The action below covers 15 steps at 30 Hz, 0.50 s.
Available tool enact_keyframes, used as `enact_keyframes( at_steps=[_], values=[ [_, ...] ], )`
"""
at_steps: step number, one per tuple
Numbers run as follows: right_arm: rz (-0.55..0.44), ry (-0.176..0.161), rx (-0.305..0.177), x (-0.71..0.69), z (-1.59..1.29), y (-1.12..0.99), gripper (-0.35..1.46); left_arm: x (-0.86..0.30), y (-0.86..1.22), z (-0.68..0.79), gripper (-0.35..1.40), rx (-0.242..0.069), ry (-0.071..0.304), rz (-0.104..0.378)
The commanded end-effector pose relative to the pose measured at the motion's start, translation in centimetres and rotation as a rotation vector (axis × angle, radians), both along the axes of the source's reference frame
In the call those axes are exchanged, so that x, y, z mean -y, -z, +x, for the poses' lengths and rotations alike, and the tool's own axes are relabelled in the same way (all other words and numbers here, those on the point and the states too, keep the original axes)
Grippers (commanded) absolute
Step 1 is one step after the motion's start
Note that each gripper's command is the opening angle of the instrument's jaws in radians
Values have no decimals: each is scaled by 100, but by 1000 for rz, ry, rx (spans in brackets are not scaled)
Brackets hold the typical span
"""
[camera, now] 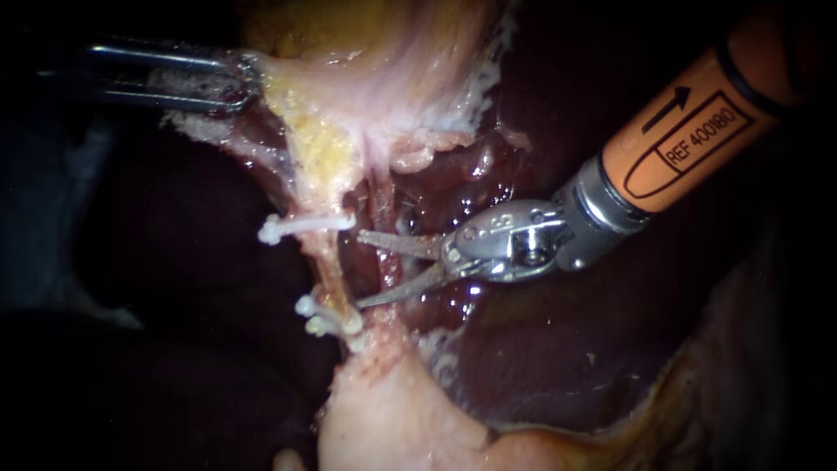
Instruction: Go to the cutting position left tube
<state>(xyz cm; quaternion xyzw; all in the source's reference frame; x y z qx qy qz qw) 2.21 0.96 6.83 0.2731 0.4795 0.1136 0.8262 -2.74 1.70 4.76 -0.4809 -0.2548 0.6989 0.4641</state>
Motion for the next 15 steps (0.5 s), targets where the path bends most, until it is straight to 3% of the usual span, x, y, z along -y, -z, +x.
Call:
enact_keyframes(
  at_steps=[1,15],
  values=[
    [-1,-1,1,0,1,0,140,0,0,0,-35,0,0,-1],
    [29,47,-83,5,18,5,140,0,-1,-1,-35,2,-2,-1]
  ],
)
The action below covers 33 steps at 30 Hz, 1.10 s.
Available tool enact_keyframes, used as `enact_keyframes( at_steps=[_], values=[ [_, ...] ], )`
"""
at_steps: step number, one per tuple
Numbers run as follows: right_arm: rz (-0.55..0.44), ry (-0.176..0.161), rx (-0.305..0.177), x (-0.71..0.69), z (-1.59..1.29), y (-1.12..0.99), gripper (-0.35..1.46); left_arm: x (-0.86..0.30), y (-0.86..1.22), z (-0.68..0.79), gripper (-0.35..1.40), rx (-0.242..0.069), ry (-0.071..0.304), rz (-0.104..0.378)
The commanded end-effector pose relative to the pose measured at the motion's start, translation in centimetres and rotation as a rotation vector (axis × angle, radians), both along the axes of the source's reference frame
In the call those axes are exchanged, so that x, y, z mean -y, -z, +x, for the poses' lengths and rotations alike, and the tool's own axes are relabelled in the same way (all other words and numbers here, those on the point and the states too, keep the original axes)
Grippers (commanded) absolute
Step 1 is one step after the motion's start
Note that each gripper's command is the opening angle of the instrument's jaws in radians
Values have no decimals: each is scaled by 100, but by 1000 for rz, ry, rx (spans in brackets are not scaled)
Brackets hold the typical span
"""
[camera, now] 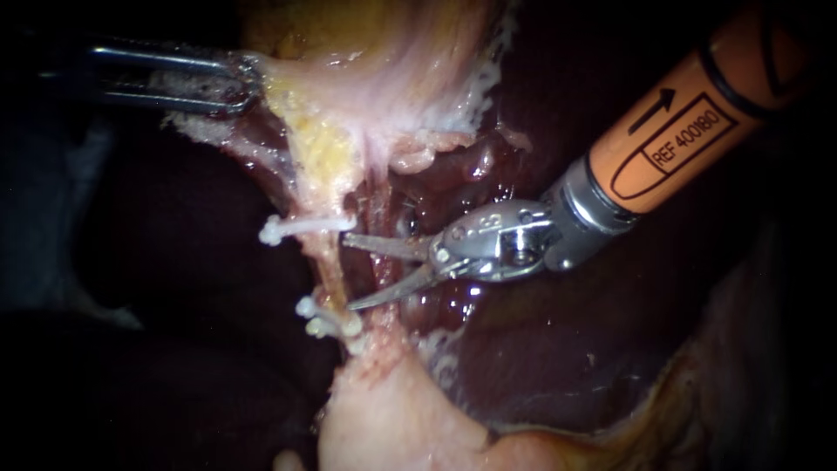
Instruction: Go to the cutting position left tube
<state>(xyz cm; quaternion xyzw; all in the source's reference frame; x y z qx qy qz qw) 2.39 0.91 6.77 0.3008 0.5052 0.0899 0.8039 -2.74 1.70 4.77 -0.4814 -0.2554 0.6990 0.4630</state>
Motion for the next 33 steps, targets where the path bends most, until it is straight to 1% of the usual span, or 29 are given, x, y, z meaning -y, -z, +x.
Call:
enact_keyframes(
  at_steps=[1,8,11,14,22,27,33],
  values=[
    [0,4,-6,1,3,1,140,0,0,0,-35,0,0,0],
    [7,27,-45,6,18,7,140,0,0,0,-35,0,0,0],
    [10,39,-51,8,24,6,138,0,-1,0,-35,0,0,0],
    [7,44,-53,12,31,3,138,0,-1,-1,-35,0,0,0],
    [9,41,-55,16,51,-4,138,0,-1,-1,-35,0,0,0],
    [17,25,-68,14,63,-3,138,0,-1,-1,-35,0,0,0],
    [33,10,-62,11,77,-4,138,0,-2,-2,-35,0,0,0]
  ],
)
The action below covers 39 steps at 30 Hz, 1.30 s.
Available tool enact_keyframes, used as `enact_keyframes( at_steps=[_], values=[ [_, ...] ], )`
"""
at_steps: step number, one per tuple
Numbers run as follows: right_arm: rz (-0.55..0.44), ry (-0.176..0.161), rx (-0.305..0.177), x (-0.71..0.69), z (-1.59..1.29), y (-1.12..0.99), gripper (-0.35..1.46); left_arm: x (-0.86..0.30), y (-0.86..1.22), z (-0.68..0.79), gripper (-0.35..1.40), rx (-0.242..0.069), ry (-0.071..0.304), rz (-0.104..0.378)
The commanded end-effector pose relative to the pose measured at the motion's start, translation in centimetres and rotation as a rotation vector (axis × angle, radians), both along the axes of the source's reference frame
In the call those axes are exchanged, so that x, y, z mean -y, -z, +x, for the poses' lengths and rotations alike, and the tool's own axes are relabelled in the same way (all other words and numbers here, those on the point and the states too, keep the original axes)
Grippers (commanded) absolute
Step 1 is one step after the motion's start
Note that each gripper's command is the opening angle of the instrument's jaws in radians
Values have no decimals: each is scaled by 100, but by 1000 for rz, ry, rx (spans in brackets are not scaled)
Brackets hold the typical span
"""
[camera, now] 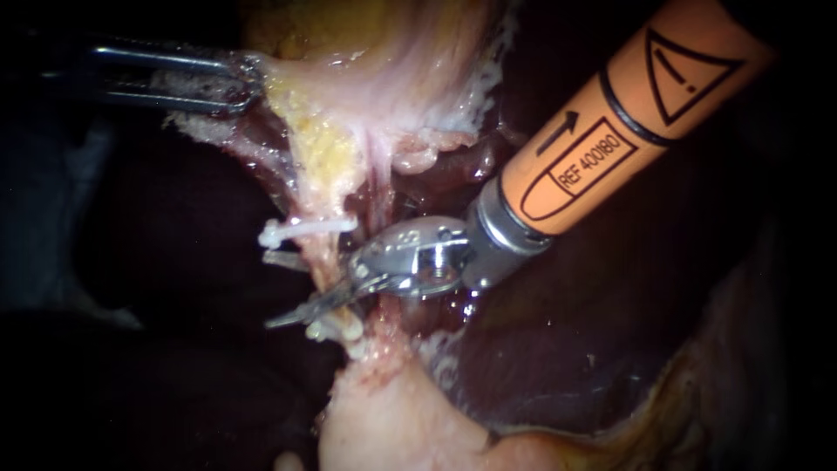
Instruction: Go to the cutting position left tube
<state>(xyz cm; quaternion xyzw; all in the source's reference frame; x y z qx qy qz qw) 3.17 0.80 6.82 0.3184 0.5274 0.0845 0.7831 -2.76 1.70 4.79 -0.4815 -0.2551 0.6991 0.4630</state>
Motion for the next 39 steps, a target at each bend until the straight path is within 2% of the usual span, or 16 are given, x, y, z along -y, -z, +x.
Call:
enact_keyframes(
  at_steps=[1,9,15,29,34,39],
  values=[
    [2,-2,-1,0,2,0,138,0,0,0,-35,0,0,0],
    [19,-14,0,-1,8,1,138,0,0,0,-35,0,0,0],
    [24,-18,-18,3,10,10,140,0,-1,0,-35,0,0,0],
    [64,31,-85,30,16,55,140,0,-2,1,-35,0,-1,0],
    [73,42,-97,32,16,60,136,0,-2,1,-35,0,-1,0],
    [72,38,-95,30,15,61,136,0,-2,1,-35,0,-1,0]
  ],
)
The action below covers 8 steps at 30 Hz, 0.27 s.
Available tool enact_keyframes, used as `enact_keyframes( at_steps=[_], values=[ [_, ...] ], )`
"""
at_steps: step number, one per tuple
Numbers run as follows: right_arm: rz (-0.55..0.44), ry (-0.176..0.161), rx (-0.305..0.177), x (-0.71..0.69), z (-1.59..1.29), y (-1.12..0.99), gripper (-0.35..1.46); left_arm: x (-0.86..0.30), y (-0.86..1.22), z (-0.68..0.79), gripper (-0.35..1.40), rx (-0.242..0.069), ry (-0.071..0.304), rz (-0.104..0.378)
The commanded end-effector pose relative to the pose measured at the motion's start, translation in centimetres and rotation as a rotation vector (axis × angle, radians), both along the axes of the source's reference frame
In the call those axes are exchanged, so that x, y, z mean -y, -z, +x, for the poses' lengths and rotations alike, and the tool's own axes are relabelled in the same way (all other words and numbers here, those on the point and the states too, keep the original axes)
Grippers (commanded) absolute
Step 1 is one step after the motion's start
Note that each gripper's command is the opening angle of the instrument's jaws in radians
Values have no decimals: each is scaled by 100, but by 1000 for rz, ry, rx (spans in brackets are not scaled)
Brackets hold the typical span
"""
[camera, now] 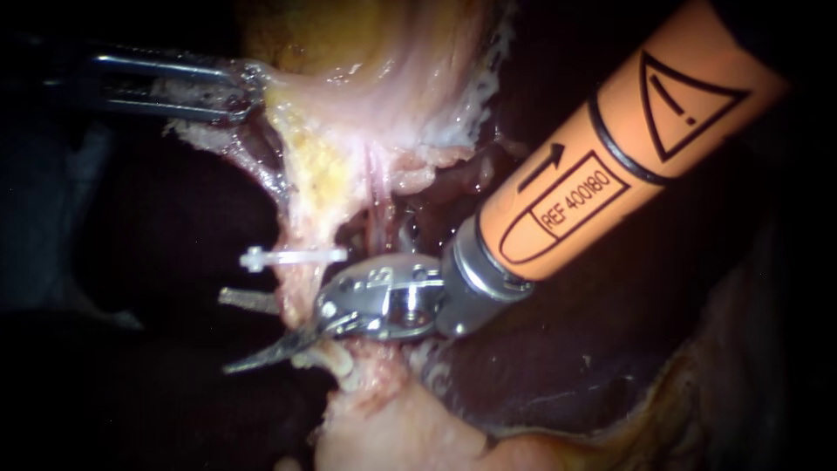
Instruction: Go to the cutting position left tube
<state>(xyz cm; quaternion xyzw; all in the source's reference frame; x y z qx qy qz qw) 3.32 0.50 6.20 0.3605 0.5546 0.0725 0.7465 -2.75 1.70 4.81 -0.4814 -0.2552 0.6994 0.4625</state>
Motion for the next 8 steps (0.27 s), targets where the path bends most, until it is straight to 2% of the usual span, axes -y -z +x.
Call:
enact_keyframes(
  at_steps=[1,8],
  values=[
    [0,-2,1,0,0,0,136,0,0,0,-35,0,0,0],
    [0,-1,1,0,-1,0,136,0,0,0,-35,0,0,0]
  ],
)
